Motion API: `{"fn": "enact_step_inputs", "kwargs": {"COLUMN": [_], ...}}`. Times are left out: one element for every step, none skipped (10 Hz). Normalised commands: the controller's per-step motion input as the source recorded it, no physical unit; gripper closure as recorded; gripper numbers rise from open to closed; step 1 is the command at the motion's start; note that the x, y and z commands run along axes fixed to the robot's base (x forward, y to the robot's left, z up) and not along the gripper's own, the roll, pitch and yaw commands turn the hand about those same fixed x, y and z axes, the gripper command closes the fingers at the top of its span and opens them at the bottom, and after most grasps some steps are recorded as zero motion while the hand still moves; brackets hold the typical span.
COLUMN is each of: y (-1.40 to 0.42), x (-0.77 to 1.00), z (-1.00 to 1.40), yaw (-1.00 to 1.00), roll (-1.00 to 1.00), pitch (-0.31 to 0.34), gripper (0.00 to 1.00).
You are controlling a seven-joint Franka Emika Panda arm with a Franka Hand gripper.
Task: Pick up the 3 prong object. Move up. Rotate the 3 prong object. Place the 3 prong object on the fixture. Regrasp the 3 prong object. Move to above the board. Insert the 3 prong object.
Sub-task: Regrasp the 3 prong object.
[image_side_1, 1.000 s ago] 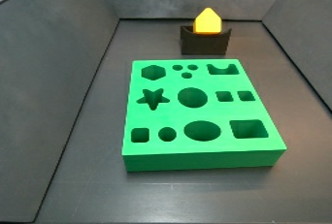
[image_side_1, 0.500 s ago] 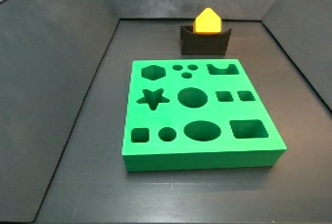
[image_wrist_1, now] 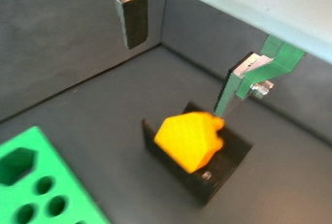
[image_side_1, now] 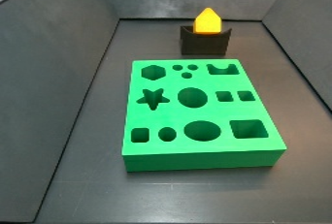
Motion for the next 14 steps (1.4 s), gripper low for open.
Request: {"fn": "enact_step_inputs", "kwargs": {"y": [-0.02,-0.02,-0.02,-0.02,-0.02,-0.03,-0.03,-0.03,-0.03,-0.04,-0.04,-0.04,-0.04,-0.04], "x": [-0.02,-0.01,0.01,0.03,0.04,0.06,0.07,0.08,0.1,0.1,0.1,0.1,0.1,0.1], "z": [0.01,0.01,0.0,-0.01,-0.01,0.0,-0.01,-0.01,-0.01,-0.02,-0.02,-0.02,-0.02,-0.01], "yaw": [0.06,0.06,0.06,0.07,0.07,0.07,0.08,0.09,0.11,0.13,0.16,0.17,0.18,0.18], "roll": [1.0,1.0,1.0,1.0,1.0,1.0,1.0,1.0,1.0,1.0,0.93,0.73,0.47,0.37], "pitch": [0.015,0.02,0.025,0.03,0.041,0.052,0.074,0.084,0.113,0.136,0.156,0.143,0.118,0.103], "gripper": [0.0,0.0,0.0,0.0,0.0,0.0,0.0,0.0,0.0,0.0,0.0,0.0,0.0,0.0]}}
